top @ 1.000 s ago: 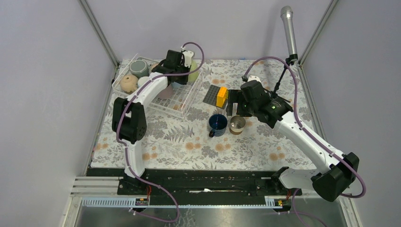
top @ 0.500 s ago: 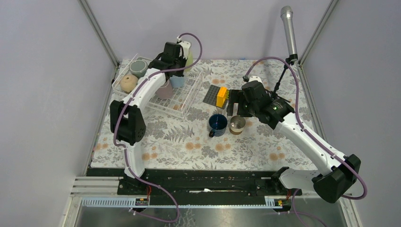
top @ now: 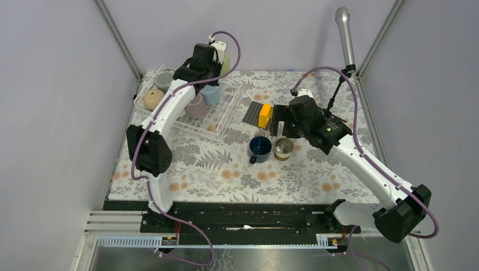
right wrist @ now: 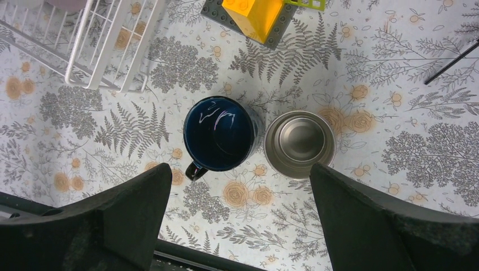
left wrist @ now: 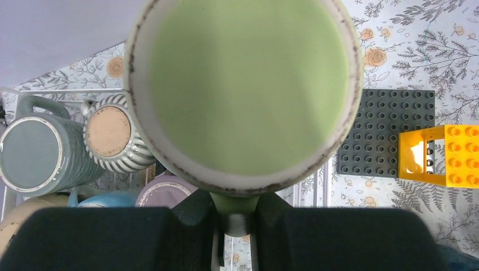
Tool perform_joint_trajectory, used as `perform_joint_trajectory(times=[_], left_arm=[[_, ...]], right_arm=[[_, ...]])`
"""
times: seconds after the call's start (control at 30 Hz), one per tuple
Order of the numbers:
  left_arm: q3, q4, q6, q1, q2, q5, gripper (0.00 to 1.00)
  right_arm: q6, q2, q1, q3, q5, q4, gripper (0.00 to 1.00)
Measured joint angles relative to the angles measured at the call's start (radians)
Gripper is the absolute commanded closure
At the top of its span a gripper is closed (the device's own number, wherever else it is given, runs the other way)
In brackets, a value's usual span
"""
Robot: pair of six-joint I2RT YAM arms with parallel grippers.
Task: Unload the cups from the dish rack
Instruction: Place the cup at the center of the board.
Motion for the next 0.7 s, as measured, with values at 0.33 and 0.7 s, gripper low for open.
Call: perform_joint_trajectory(times=[0.33,0.7], left_arm=[[0.007,-0.048,-0.05,-0.015,-0.013,-0.005,1.0],[0.022,-0.108,-0.128,-0.087,-0.101,0.008,1.0]], right_arm=[[0.025,-0.046,-0.034,-0.014,-0.101,0.127,0.0],[0.121,-0.158,-0.215,-0.136,-0.331,0.37,0.0]])
